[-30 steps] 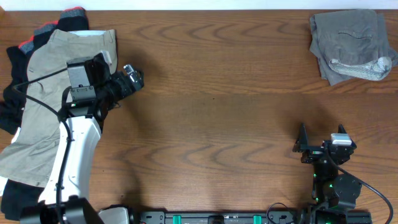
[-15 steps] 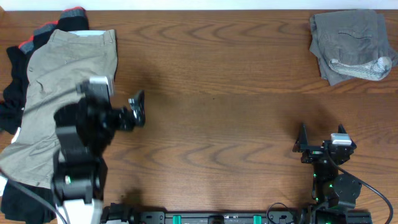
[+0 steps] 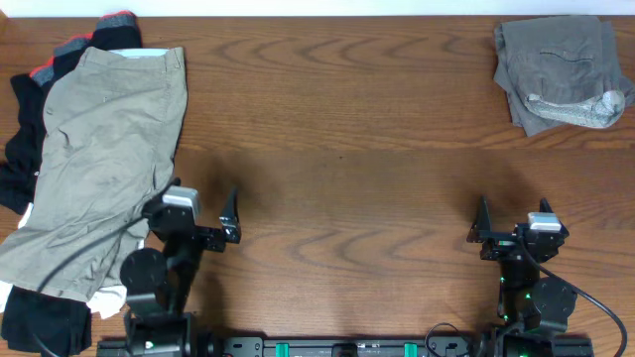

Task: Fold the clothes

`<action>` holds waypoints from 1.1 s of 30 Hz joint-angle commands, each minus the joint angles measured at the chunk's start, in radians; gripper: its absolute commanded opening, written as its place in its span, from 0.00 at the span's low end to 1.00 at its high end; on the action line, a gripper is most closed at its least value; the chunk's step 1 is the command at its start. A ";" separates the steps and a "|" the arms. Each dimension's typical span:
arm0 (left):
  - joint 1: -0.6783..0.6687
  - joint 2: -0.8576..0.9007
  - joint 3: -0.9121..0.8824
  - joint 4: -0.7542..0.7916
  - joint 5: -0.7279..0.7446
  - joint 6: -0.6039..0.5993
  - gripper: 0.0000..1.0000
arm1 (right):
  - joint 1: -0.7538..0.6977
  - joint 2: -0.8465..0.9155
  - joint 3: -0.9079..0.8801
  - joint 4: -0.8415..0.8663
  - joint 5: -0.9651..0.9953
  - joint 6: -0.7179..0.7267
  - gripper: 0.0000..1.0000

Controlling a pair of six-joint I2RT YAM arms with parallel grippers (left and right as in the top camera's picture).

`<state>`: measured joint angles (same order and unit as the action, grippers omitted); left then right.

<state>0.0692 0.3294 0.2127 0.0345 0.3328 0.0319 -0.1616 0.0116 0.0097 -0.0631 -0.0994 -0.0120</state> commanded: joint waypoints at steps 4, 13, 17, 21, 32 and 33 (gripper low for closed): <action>-0.004 -0.164 -0.094 0.015 -0.013 0.016 0.98 | 0.010 -0.005 -0.005 0.000 0.006 -0.012 0.99; -0.051 -0.325 -0.196 0.012 -0.169 -0.049 0.98 | 0.010 -0.005 -0.005 0.000 0.006 -0.012 0.99; -0.060 -0.328 -0.209 -0.016 -0.256 -0.089 0.98 | 0.010 -0.005 -0.005 0.000 0.006 -0.012 0.99; -0.060 -0.328 -0.209 -0.069 -0.322 -0.089 0.98 | 0.010 -0.005 -0.005 0.000 0.006 -0.012 0.99; -0.060 -0.328 -0.209 -0.108 -0.329 -0.089 0.98 | 0.010 -0.005 -0.005 0.000 0.006 -0.012 0.99; -0.060 -0.327 -0.209 -0.108 -0.329 -0.089 0.98 | 0.010 -0.005 -0.005 0.000 0.006 -0.012 0.99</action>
<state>0.0147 0.0109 0.0174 -0.0269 0.0444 -0.0494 -0.1616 0.0120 0.0097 -0.0631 -0.0990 -0.0120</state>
